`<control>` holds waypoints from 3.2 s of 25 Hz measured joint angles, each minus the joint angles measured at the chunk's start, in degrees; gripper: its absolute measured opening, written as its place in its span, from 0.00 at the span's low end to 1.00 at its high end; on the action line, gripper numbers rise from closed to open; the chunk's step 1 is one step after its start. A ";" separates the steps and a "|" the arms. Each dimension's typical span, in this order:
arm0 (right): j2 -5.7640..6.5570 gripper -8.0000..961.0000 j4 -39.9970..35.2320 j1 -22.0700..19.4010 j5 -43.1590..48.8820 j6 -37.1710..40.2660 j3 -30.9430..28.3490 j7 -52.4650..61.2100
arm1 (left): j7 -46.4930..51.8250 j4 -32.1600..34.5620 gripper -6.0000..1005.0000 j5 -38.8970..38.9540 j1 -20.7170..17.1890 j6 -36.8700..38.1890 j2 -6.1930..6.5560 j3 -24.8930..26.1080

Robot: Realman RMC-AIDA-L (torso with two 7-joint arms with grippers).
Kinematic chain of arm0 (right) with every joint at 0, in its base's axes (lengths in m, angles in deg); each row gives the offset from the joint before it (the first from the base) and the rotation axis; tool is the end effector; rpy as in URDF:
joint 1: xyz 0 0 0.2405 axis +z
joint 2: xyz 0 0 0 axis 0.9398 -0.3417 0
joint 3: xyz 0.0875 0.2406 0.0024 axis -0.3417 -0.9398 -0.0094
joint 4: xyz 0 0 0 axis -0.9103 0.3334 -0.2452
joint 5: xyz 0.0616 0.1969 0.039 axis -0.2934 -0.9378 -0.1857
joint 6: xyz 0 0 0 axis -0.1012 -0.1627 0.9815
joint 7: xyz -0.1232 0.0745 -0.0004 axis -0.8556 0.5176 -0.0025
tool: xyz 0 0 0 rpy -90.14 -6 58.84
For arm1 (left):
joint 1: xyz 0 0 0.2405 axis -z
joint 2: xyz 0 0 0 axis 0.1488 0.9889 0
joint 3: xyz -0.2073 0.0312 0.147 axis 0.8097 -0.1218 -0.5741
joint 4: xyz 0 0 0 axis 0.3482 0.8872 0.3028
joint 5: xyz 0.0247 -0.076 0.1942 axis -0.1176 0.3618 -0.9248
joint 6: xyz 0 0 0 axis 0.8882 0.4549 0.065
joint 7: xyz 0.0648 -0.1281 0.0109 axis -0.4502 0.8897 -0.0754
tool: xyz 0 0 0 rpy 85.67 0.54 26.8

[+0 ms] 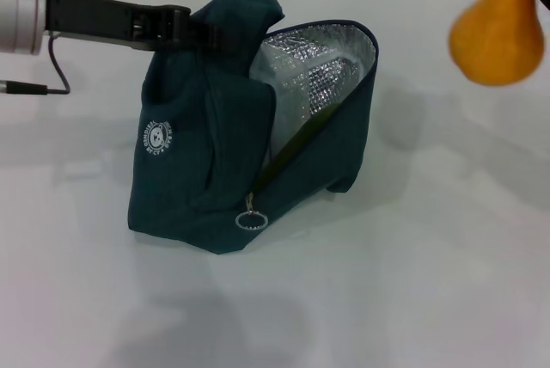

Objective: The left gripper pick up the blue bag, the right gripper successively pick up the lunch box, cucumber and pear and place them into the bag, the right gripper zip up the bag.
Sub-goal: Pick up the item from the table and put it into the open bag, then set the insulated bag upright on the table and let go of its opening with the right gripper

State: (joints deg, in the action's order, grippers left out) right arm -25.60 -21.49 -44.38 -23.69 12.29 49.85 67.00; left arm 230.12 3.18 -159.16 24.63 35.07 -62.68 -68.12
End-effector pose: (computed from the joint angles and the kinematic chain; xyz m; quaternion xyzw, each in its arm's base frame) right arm 0.2174 0.3443 0.0513 -0.8007 0.1738 0.5334 0.2102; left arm -0.1771 0.3557 0.0777 -0.8588 -0.4681 -0.1979 0.0644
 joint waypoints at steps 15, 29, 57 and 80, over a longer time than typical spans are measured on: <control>-1.14 0.05 3.22 16.57 -2.61 -9.31 18.06 3.18 | -1.23 -1.46 0.12 -0.03 0.18 -0.13 0.34 0.24; -1.12 0.05 3.00 18.39 -8.09 -12.65 28.62 2.62 | -1.38 -1.49 0.12 -0.02 -0.15 -0.24 0.80 0.45; 0.09 0.61 4.76 2.65 -20.44 -13.35 23.21 13.51 | -1.50 -1.48 0.13 0.19 -0.90 -0.67 1.31 1.11; -0.93 0.61 19.55 11.20 -7.27 -16.86 24.92 41.03 | -2.07 -1.49 0.13 0.33 -0.06 -0.44 0.31 0.53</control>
State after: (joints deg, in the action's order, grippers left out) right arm -26.53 -1.94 -33.17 -30.96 -4.58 74.77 108.03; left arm 228.05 1.69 -158.83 24.58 34.62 -62.37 -67.59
